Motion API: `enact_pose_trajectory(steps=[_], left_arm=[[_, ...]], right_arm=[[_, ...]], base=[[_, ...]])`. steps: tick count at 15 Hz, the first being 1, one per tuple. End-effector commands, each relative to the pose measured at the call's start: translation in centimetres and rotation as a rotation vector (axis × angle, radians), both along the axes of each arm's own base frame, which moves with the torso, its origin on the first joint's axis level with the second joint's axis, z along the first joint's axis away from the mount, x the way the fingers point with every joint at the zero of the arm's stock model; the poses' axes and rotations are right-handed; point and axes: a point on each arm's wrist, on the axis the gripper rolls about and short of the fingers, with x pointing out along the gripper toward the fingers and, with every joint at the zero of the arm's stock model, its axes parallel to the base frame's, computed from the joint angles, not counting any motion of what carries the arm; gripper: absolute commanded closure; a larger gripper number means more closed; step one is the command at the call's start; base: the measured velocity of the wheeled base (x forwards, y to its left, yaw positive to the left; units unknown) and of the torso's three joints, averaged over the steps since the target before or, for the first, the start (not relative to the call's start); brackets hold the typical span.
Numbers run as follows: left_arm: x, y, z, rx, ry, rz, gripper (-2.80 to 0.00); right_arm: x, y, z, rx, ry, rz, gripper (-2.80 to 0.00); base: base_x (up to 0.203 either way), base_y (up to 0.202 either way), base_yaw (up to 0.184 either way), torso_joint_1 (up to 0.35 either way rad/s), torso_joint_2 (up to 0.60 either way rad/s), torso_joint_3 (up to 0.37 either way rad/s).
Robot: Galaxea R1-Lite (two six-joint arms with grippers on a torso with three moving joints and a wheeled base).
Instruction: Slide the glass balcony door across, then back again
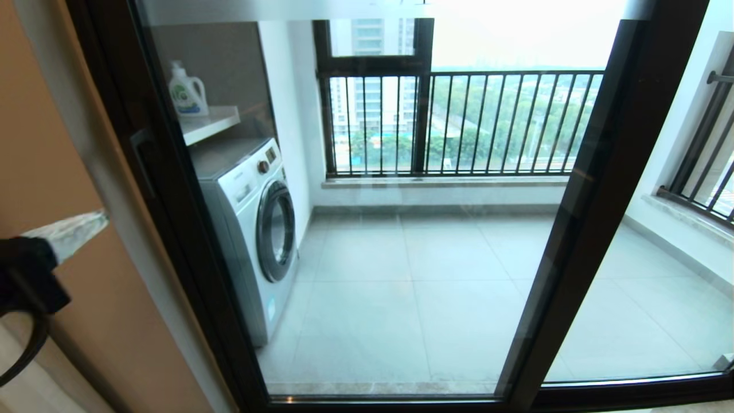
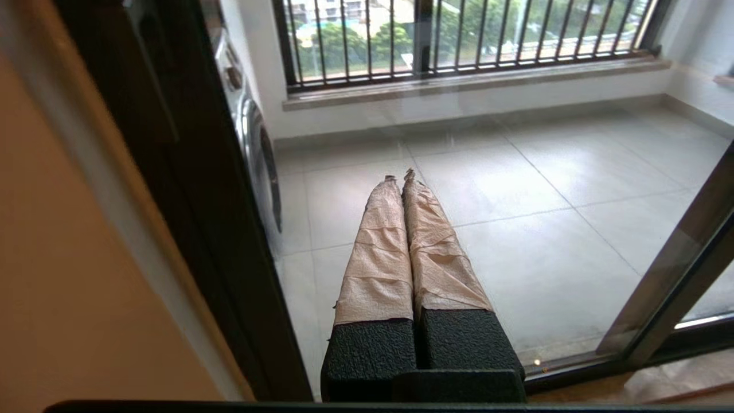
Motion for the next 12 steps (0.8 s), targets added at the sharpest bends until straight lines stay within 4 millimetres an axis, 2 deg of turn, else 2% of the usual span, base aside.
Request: enact_pose_trajectory(steps=[1,3,4,10,12], left_arm=[[9.1,1.6,-3.2,-0.013,0.109,-0.036,0.0],[12.4,3.7,-3.6,-0.014,0.072,-0.028,0.0],[13.2,4.9,-3.4,-0.009,0.049,-0.01,0.0],[11.7,8.0,-2.2,0.006,-0.003,0.053,0.0],[12.5,8.8,-2.7,0.003,0.011,0.071,0.0]], right_arm=[[0.1,0.0,-0.3,-0.002,0.013,0.002,0.0],[0.1,0.0,-0.3,-0.001,0.011,0.001,0.0],[0.1,0.0,-0.3,-0.001,0.011,0.001,0.0],[0.1,0.0,-0.3,-0.001,0.011,0.001,0.0],[0.1,0.0,-0.3,-0.002,0.013,0.002,0.0]], base=[[0.0,0.0,0.0,0.0,0.0,0.0],[0.0,0.0,0.0,0.0,0.0,0.0],[0.0,0.0,0.0,0.0,0.0,0.0],[0.0,0.0,0.0,0.0,0.0,0.0],[0.0,0.0,0.0,0.0,0.0,0.0]])
